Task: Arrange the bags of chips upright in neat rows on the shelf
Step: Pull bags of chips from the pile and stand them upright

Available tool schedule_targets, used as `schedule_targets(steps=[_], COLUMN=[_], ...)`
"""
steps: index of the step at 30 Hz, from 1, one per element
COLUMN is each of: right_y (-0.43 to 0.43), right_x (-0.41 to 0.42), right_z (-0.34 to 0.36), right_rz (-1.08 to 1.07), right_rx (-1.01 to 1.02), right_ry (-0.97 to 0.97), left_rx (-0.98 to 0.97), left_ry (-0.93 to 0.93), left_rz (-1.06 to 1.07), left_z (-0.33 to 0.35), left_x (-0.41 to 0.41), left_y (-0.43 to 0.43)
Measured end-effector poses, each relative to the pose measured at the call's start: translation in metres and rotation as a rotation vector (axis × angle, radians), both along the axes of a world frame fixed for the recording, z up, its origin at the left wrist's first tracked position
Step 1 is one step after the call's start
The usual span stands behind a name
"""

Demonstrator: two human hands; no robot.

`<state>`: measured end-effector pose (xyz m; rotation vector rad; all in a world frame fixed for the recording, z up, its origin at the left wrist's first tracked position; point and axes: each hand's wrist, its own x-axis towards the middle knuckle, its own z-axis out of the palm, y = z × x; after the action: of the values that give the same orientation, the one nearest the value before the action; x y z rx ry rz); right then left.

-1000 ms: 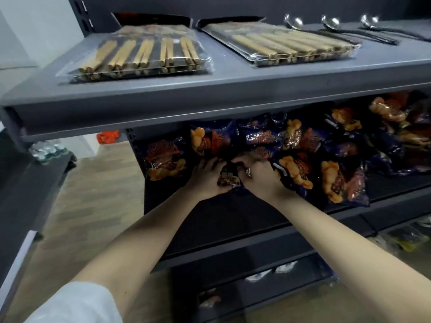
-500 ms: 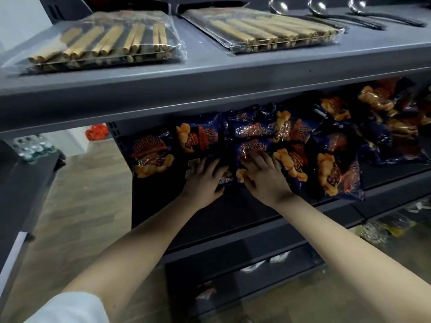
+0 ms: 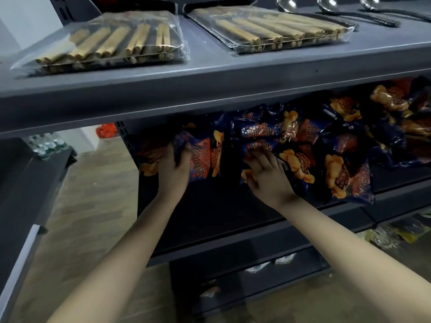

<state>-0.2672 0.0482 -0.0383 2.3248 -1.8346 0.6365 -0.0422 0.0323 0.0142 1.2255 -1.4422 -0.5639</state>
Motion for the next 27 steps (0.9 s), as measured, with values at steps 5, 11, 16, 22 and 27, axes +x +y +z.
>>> schedule_targets(steps=[5,11,16,22,27], right_y=[-0.003,-0.013,-0.011,-0.008,0.006], right_x=[0.037,0.07,0.089,0.111,0.14], right_z=[0.03,0.034,0.019,0.015,-0.005], right_rz=[0.181,0.325,0.267,0.089,0.118], right_rx=[0.186,0.778,0.845,0.706,0.825], right_ry=[-0.721,-1.061,-1.177,-1.821,-1.857], left_rx=[0.463,0.63,0.707,0.515,0.442], left_ry=[0.523,0.432,0.454,0.761,0.461], left_rz=[-0.12,-0.164,-0.203,-0.246,-0.235], left_z=[0.003,-0.007,-0.015,-0.02,-0.043], left_x=[0.022,0.049,0.069,0.096,0.07], left_y=[0.014,0.028,0.034,0.035,0.048])
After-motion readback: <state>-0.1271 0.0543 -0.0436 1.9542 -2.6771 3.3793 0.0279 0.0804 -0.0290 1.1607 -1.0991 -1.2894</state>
